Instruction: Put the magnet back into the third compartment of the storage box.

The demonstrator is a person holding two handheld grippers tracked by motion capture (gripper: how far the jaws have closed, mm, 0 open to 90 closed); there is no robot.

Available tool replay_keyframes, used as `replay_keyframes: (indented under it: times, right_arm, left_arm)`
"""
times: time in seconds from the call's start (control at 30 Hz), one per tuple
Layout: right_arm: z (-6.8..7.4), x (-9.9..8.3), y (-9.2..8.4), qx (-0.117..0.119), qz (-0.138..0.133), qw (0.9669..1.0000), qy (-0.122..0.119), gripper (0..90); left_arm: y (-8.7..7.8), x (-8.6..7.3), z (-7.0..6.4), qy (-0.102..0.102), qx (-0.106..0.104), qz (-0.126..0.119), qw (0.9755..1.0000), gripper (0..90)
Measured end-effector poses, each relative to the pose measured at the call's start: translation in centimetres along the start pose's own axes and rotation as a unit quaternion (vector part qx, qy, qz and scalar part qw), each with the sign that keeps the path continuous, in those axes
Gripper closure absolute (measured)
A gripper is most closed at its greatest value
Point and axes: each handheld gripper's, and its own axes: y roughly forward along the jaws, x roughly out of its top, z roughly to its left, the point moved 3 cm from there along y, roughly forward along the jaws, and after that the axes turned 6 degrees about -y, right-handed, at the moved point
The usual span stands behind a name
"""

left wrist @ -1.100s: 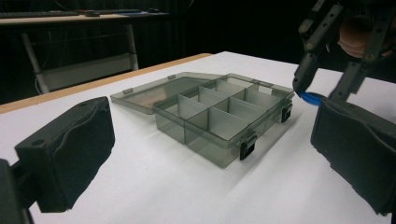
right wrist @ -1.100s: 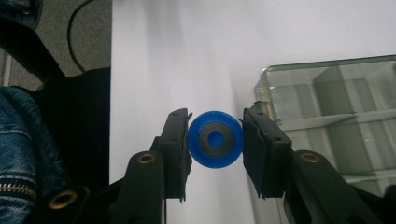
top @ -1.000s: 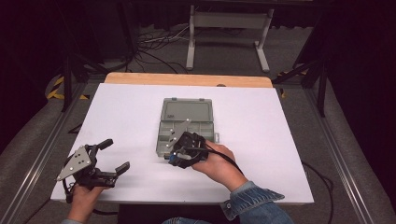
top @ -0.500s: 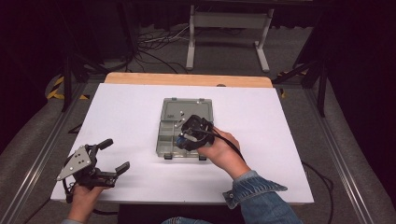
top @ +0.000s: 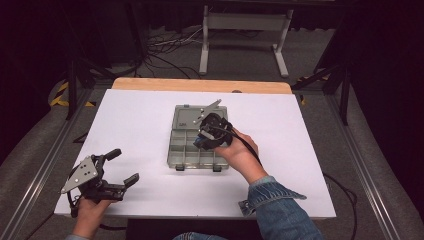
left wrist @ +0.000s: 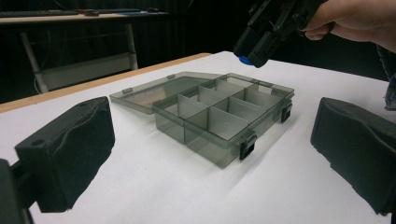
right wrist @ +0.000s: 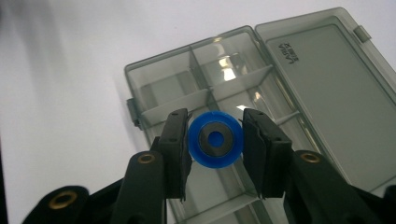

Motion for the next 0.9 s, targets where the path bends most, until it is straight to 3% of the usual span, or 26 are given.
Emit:
replay_keyframes:
  times: [0.57,0.9]
  right_arm:
    - [-2.9,-1.0,1.4,-0.04,0.01,0.998,0.047,62.5]
    - [-3.7,-1.7,2.7,-0.041,0.03,0.9965,0.066,62.3]
  left_arm:
    - [0.0,0.0,0.0,0.001,0.0,0.002,1.0,0.3]
    - [0.0,0.0,0.0,0.0,-0.001,0.002,1.0,0.3]
